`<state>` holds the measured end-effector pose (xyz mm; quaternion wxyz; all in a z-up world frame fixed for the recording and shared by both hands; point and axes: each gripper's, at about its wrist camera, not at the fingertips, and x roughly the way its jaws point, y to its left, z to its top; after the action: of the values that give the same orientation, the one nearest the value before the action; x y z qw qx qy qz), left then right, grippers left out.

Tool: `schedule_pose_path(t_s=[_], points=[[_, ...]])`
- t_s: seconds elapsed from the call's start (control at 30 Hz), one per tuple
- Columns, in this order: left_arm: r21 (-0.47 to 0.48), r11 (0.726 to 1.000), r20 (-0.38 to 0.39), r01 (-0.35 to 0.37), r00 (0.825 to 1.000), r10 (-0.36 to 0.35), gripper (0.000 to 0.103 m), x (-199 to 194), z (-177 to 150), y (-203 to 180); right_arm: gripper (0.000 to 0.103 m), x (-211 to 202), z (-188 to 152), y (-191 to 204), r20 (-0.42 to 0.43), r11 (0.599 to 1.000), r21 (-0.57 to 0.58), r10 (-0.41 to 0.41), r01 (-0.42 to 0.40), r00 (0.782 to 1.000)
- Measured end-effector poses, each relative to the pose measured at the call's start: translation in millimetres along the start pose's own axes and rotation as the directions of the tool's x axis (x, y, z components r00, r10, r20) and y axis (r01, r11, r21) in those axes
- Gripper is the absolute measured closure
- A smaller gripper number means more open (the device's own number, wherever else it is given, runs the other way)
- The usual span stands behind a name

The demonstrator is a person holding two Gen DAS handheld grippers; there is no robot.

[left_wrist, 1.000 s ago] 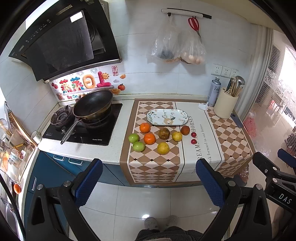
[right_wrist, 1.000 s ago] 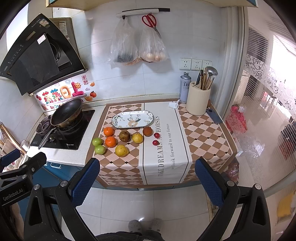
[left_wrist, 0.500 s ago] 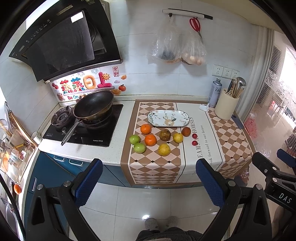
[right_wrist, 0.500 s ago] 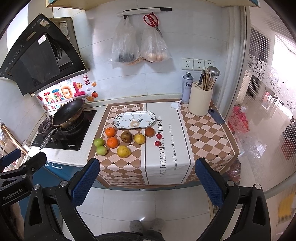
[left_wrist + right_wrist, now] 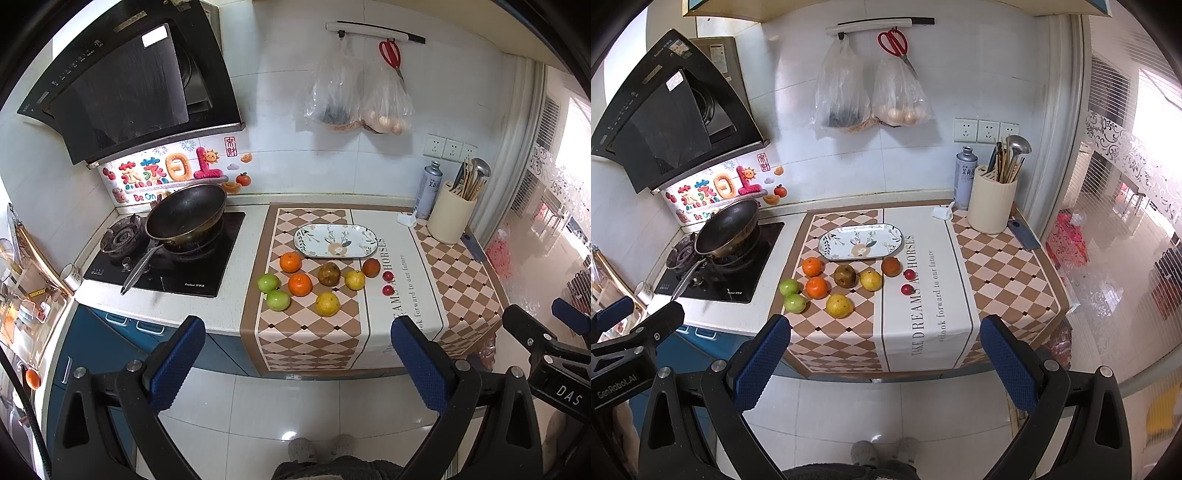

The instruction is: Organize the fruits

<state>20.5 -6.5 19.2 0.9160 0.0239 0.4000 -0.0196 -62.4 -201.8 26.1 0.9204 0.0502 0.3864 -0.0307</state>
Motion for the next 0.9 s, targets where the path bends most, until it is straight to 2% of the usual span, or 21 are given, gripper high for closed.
schedule_pose_path(t_s=[0.4, 0.5, 0.6, 0.73, 0.9], points=[[-0.012, 1.000, 0.006, -0.019, 1.000, 0.019, 0.000, 6, -2, 1, 0.000, 19, 11, -12, -0.003, 1.000, 0.015, 0.026, -0.026, 1.000], [-0.053, 0.995, 0.035, -0.082, 0.996, 0.084, 0.000, 24, 1, 3, 0.000, 33, 13, -17, 0.041, 0.999, 0.000, 0.034, -0.034, 0.999], [-0.068, 0.985, 0.056, -0.158, 0.985, 0.162, 0.000, 39, 2, 6, 0.000, 60, 16, -18, 0.038, 0.998, -0.028, 0.063, -0.062, 0.997], [-0.084, 0.960, 0.028, -0.269, 0.962, 0.272, 0.000, 78, 2, 19, 0.000, 112, 18, -16, -0.043, 0.986, 0.004, 0.168, -0.168, 0.985], [-0.103, 0.939, -0.062, -0.328, 0.945, 0.323, 0.000, 133, 7, 49, 0.000, 188, 17, -1, -0.161, 0.971, 0.054, 0.237, -0.231, 0.958]])
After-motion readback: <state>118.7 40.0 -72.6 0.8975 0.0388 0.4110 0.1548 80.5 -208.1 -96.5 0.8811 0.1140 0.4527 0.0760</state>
